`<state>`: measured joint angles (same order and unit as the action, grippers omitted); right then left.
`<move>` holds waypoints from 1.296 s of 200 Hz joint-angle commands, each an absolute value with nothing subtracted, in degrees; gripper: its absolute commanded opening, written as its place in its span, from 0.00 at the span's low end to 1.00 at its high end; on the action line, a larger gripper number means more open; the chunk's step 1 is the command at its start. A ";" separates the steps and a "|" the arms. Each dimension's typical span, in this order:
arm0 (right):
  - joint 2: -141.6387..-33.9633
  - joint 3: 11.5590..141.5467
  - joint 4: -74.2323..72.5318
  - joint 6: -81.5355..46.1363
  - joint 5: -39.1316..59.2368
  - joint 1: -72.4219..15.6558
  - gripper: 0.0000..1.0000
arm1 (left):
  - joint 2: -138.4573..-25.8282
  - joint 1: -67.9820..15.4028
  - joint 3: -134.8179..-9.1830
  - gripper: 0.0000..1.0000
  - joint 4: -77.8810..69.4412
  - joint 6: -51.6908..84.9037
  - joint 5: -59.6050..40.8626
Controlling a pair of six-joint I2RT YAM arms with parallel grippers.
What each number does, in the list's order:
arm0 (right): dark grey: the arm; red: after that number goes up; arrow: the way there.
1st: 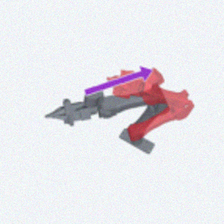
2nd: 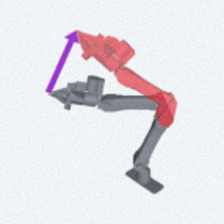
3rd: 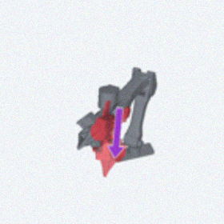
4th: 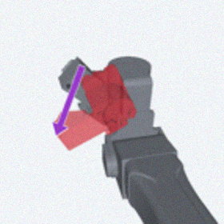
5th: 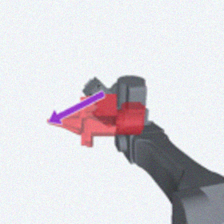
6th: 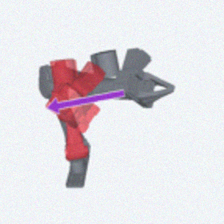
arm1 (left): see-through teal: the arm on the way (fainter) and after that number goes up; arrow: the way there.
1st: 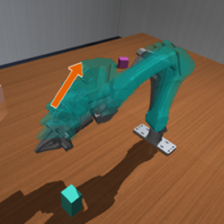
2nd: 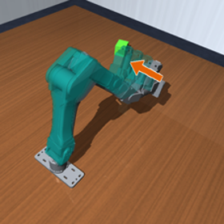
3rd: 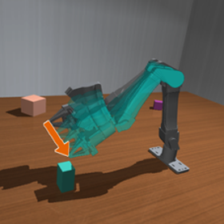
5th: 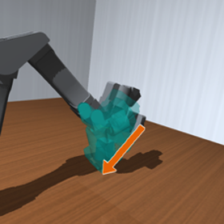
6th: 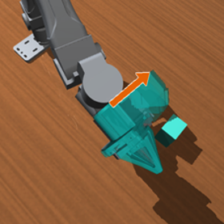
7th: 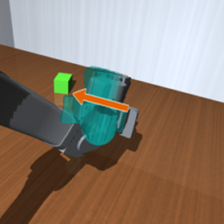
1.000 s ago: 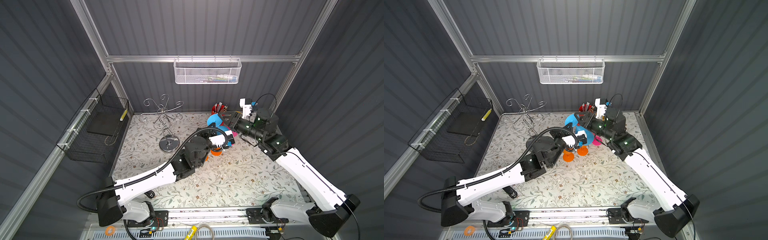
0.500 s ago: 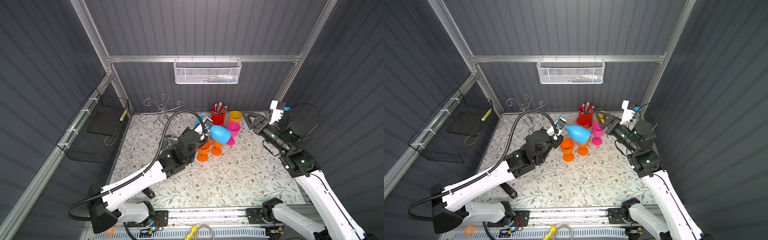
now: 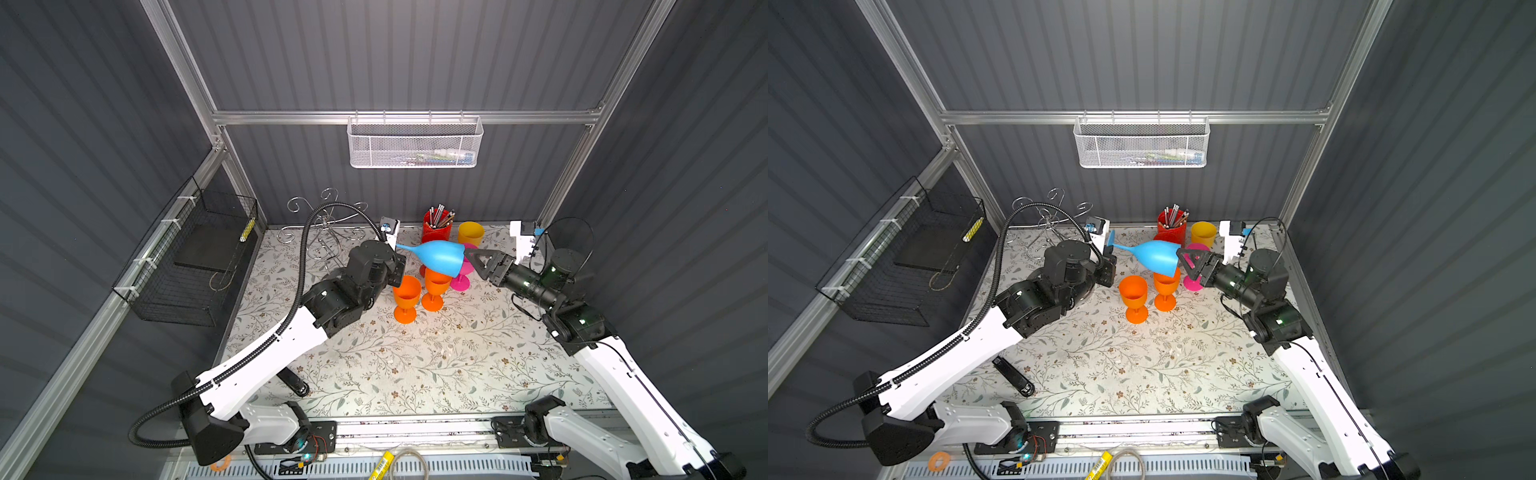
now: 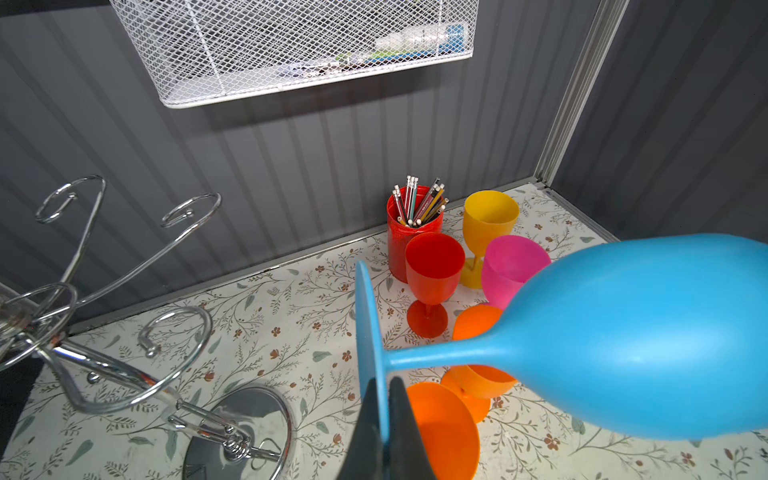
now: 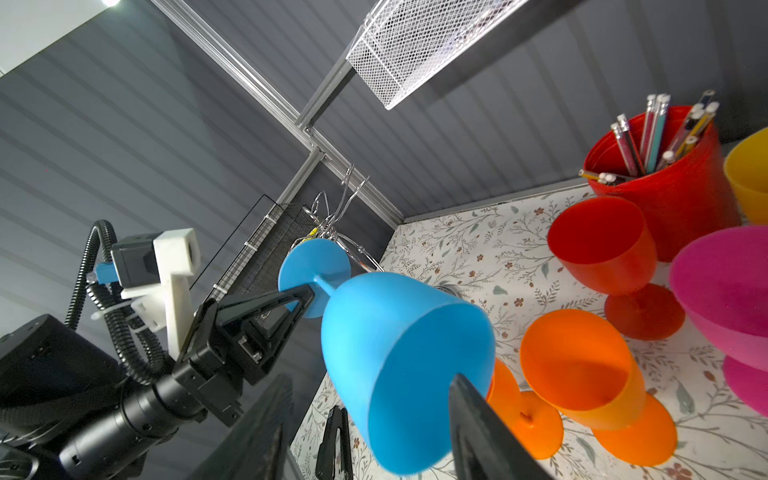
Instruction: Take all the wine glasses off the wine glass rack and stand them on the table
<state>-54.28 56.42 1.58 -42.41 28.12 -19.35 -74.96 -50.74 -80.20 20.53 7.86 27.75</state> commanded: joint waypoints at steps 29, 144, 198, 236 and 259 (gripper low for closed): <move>-56.83 56.07 -6.06 -44.47 32.42 -22.24 0.55 | -75.59 -49.83 -83.23 0.00 20.43 11.69 23.11; -58.78 62.32 0.97 -39.28 26.33 -26.21 0.00 | -73.42 -48.42 -79.54 0.51 19.11 11.54 21.08; -56.10 69.50 18.54 -28.30 19.87 -26.28 0.00 | -72.24 -47.82 -80.12 0.93 23.28 9.59 22.10; -54.45 76.38 33.73 -22.25 14.33 -27.01 0.00 | -73.61 -45.02 -83.10 1.00 25.61 9.20 20.64; -53.82 78.75 42.07 -20.56 11.24 -29.04 0.00 | -75.36 -40.19 -86.26 1.00 27.08 9.91 14.99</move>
<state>-54.59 76.31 29.39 -25.32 16.12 -27.22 -74.02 -44.31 -81.73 24.93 10.09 19.88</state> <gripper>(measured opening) 0.052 0.996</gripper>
